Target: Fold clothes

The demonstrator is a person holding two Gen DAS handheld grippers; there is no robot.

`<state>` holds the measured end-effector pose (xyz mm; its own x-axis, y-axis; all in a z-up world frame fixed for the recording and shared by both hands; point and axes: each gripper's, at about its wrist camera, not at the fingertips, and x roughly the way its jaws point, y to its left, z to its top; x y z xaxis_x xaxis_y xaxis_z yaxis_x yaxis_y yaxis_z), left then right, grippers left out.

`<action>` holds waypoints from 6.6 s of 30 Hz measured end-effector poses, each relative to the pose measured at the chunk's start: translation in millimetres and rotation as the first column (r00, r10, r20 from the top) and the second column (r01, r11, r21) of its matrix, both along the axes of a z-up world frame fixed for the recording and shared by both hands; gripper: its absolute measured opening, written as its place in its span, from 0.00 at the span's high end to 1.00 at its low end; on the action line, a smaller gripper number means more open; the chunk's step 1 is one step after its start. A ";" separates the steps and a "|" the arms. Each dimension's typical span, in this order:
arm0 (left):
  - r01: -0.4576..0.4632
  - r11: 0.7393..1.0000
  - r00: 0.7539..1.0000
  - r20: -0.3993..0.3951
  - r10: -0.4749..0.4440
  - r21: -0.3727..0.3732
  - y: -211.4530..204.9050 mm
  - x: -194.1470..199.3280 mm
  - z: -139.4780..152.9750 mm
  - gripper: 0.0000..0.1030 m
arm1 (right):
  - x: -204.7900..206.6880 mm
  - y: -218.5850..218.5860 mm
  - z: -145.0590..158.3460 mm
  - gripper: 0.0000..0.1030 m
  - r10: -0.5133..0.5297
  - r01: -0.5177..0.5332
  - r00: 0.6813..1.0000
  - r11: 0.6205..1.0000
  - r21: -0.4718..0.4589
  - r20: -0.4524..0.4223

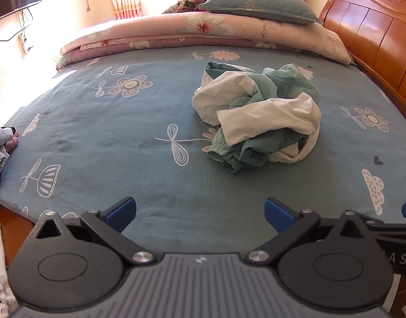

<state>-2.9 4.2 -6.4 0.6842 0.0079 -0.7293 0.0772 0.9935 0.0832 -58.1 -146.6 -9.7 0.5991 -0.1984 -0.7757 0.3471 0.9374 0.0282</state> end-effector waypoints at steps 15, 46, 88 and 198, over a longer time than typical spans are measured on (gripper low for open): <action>0.014 1.000 1.000 -0.007 -0.014 -0.001 -1.5 0.0 2.8 0.01 | 0.6 -0.2 -0.8 0.00 0.002 -0.002 1.000 1.000 0.004 -0.003; 0.024 1.000 0.999 -0.022 -0.024 -0.019 -0.7 3.3 -0.9 0.01 | 1.3 0.7 -5.2 0.00 -0.004 0.004 1.000 1.000 0.013 -0.011; 0.116 0.958 0.989 -0.053 -0.135 -0.264 5.1 67.4 -74.2 0.01 | 22.5 -33.9 -34.5 0.00 0.145 -0.228 0.924 0.952 0.203 0.354; 0.271 0.938 0.961 0.108 -0.253 -0.215 -3.6 124.0 -122.8 0.12 | 178.0 -186.2 -162.6 0.56 -0.218 -0.130 0.910 0.657 0.743 0.353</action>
<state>121.1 0.6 -129.2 0.6943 -0.3376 -0.6355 0.3396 0.9323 -0.1242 119.9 -332.8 -172.3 0.8763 0.2988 -0.3779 0.1827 0.5198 0.8345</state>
